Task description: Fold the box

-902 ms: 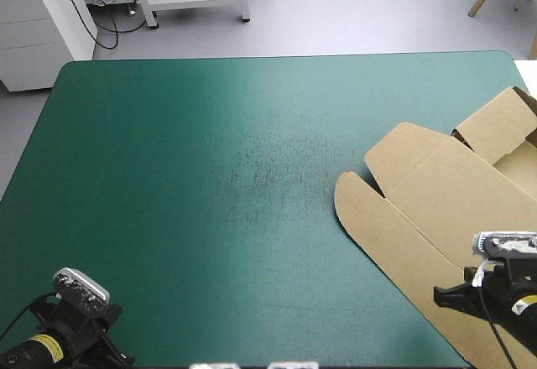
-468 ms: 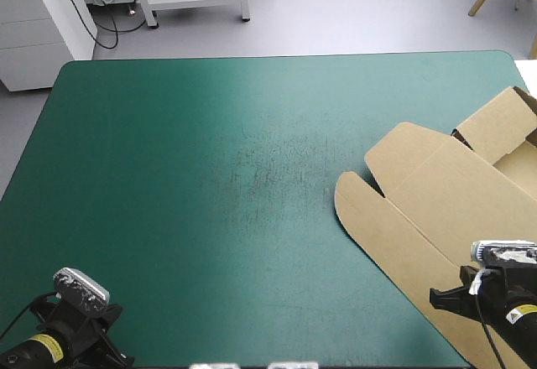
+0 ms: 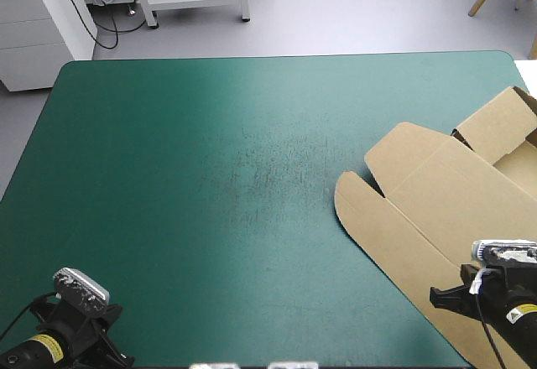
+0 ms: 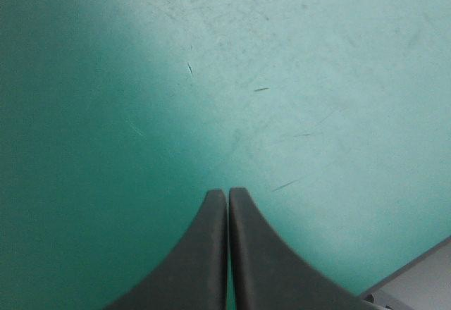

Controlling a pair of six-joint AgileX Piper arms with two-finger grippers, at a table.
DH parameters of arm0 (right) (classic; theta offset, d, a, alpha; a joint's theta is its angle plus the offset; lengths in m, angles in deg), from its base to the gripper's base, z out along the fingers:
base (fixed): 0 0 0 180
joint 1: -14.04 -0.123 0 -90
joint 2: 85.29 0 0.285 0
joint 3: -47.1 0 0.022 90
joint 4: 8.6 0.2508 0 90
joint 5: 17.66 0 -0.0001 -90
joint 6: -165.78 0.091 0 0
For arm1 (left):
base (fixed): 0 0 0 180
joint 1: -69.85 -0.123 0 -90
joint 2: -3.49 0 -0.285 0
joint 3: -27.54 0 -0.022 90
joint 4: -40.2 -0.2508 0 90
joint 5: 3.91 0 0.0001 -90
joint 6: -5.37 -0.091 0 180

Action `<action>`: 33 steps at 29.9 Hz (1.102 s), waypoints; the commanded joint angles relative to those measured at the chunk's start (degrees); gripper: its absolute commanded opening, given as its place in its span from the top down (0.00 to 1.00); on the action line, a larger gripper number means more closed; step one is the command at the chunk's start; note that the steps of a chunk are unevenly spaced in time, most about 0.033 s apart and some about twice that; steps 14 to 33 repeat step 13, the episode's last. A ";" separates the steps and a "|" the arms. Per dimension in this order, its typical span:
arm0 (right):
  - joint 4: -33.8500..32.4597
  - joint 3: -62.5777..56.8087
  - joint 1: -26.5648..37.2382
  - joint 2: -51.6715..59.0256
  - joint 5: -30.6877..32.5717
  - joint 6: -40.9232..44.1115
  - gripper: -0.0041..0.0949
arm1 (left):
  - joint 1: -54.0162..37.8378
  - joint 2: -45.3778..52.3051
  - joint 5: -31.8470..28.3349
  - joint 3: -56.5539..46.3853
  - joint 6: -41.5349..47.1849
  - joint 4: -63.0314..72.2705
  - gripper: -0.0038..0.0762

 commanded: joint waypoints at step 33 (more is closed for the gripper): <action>0.74 1.44 -0.13 -0.49 -3.50 -0.01 0.97 | 0.05 -0.60 -2.82 1.40 0.08 0.22 0.96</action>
